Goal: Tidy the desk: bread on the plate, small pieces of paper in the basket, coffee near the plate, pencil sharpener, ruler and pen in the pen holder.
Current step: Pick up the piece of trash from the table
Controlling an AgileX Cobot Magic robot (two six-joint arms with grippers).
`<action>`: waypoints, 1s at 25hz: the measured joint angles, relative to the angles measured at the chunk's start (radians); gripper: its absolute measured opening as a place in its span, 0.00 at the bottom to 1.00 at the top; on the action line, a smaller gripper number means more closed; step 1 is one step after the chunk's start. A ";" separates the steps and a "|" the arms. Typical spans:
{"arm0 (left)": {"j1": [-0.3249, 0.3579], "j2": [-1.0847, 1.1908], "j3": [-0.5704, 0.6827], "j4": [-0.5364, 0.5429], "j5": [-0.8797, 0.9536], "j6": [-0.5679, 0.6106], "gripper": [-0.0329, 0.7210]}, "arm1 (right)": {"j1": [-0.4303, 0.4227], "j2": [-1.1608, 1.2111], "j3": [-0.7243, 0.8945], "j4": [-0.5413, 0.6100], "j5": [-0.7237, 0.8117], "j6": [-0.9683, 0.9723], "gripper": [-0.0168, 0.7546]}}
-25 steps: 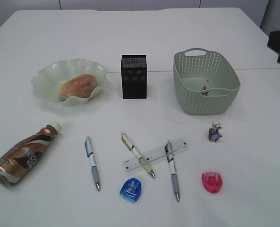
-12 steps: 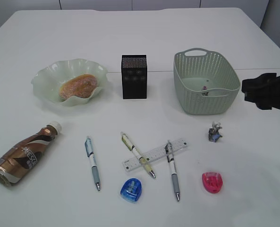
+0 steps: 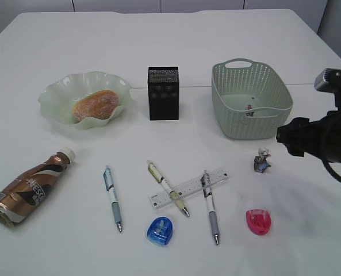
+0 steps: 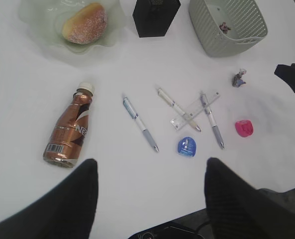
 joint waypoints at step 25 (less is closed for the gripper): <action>0.000 0.000 0.000 0.040 0.000 0.000 0.69 | 0.000 0.194 -0.028 -0.101 -0.234 0.090 0.65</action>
